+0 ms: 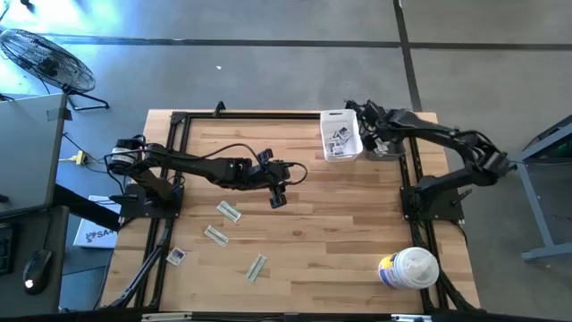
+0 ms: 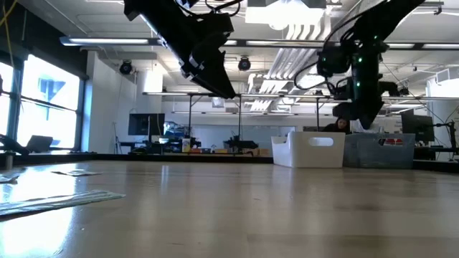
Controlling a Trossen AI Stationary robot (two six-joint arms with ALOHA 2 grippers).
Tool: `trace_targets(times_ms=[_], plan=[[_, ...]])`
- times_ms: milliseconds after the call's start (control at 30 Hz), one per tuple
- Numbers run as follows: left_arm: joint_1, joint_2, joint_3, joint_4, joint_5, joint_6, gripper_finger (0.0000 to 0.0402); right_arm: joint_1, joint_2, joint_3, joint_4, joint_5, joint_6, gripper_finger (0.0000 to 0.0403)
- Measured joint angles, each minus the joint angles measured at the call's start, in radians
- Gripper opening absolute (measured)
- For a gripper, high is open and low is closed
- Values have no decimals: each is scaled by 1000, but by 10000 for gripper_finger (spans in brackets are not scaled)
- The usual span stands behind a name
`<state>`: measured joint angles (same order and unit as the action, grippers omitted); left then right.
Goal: Pick & Place First Aid Supplies
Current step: Put the bandage into the gray bin
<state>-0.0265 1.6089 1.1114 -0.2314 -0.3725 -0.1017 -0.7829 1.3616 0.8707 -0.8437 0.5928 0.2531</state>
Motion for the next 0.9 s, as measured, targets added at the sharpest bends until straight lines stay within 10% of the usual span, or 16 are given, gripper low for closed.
trace_targets(times_ms=[467, 900], plan=[[0, 0, 0, -1, 1, -8, 166, -69, 180, 2, 64, -195, -53, 63], [0, -20, 0, -6, -20, -9, 166, 4, -154, -2, -24, -208, -106, 86]])
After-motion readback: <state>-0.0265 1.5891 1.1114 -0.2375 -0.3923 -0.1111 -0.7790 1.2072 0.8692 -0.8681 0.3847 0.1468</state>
